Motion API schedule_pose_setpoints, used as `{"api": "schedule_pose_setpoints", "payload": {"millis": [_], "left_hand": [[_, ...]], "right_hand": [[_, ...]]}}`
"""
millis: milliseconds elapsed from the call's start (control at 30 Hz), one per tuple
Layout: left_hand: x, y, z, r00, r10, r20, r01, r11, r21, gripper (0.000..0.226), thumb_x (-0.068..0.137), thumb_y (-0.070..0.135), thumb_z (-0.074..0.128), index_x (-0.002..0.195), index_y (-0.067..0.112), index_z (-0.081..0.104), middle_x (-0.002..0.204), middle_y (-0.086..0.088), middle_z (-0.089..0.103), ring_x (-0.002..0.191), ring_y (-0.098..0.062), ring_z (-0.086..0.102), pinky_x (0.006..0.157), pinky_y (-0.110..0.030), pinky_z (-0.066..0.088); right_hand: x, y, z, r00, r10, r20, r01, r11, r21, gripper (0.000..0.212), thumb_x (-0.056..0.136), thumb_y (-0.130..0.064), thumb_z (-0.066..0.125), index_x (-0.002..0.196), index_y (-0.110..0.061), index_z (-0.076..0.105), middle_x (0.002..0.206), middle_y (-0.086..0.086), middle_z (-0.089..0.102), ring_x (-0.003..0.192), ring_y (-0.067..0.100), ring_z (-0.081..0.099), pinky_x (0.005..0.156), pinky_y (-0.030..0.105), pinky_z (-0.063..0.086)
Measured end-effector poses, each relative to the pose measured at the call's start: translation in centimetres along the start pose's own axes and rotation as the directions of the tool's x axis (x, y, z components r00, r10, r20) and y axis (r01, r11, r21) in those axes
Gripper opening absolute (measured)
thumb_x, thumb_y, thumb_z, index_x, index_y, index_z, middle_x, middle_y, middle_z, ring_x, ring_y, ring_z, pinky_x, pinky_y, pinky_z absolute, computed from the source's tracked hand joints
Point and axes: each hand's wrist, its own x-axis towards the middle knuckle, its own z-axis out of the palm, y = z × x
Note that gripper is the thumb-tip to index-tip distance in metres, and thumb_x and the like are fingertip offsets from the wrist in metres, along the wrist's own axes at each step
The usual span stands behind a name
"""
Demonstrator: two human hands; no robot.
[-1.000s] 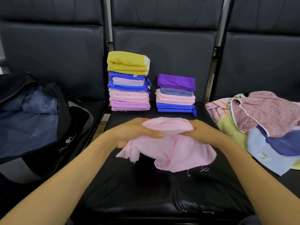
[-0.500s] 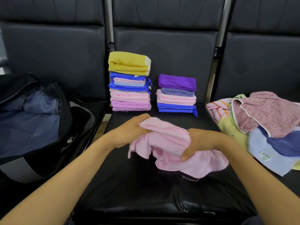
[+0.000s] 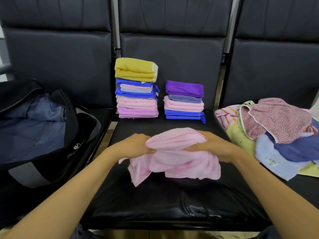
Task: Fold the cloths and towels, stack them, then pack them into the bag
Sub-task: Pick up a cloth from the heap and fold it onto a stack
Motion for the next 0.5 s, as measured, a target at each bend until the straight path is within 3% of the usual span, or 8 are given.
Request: {"api": "schedule_pose_setpoints", "payload": {"millis": [100,200,333,400,433,500], "left_hand": [[-1.1,-0.3,0.1,0.998,0.067,0.001,-0.064,0.954,-0.294,0.047,0.077,0.046,0.065,0.119,0.024,0.063,0.118,0.007,0.067,0.11,-0.013,0.061,0.1,-0.038,0.047],[-2.0,0.5,-0.3,0.996,0.093,0.016,-0.073,0.869,-0.489,0.061,0.065,0.045,0.073,0.117,0.015,0.062,0.115,-0.001,0.068,0.108,-0.016,0.064,0.098,-0.039,0.049],[-3.8,2.5,-2.6,0.989,0.11,0.103,-0.061,0.917,-0.393,0.029,0.072,0.017,0.083,0.095,0.014,0.065,0.093,0.004,0.072,0.086,-0.007,0.065,0.079,-0.027,0.055],[-5.1,3.3,-4.0,0.978,0.127,0.168,-0.073,0.953,-0.294,0.025,0.074,0.007,0.079,0.093,0.017,0.068,0.089,0.008,0.073,0.082,-0.005,0.066,0.07,-0.018,0.051],[-5.8,3.8,-4.8,0.976,0.126,0.179,-0.084,0.971,-0.226,0.025,0.075,0.008,0.079,0.095,0.018,0.069,0.09,0.008,0.073,0.083,-0.005,0.067,0.069,-0.016,0.05],[-7.0,4.9,-6.5,0.981,0.131,0.147,-0.11,0.984,-0.142,0.025,0.076,0.015,0.078,0.1,0.02,0.07,0.095,0.008,0.073,0.089,-0.007,0.066,0.075,-0.017,0.051]], "right_hand": [[-1.3,-0.4,0.8,0.999,0.037,0.038,-0.028,0.975,-0.223,0.064,0.067,-0.014,0.086,0.123,-0.028,0.059,0.118,-0.01,0.067,0.11,0.009,0.063,0.097,0.032,0.05],[-2.4,-1.1,0.9,0.987,0.131,0.091,-0.071,0.874,-0.481,0.065,0.062,-0.021,0.089,0.119,-0.035,0.06,0.115,-0.018,0.066,0.109,0.002,0.06,0.094,0.025,0.049],[-3.9,-3.5,-0.4,0.983,0.179,0.038,-0.094,0.673,-0.733,0.027,0.068,-0.024,0.084,0.086,-0.031,0.064,0.088,-0.012,0.067,0.087,0.012,0.064,0.076,0.024,0.05],[-5.1,-5.5,-0.7,0.99,0.144,0.004,-0.078,0.554,-0.829,0.016,0.079,-0.023,0.075,0.083,-0.025,0.06,0.081,-0.01,0.061,0.08,0.012,0.058,0.066,0.016,0.045],[-5.9,-6.5,-0.9,0.994,0.105,-0.003,-0.061,0.551,-0.832,0.012,0.083,-0.02,0.071,0.085,-0.022,0.059,0.081,-0.009,0.061,0.079,0.011,0.057,0.065,0.013,0.043],[-7.6,-8.5,-1.2,0.999,0.029,-0.015,-0.03,0.657,-0.753,0.005,0.087,-0.015,0.066,0.09,-0.018,0.063,0.086,-0.007,0.066,0.082,0.007,0.058,0.068,0.01,0.045]]}}
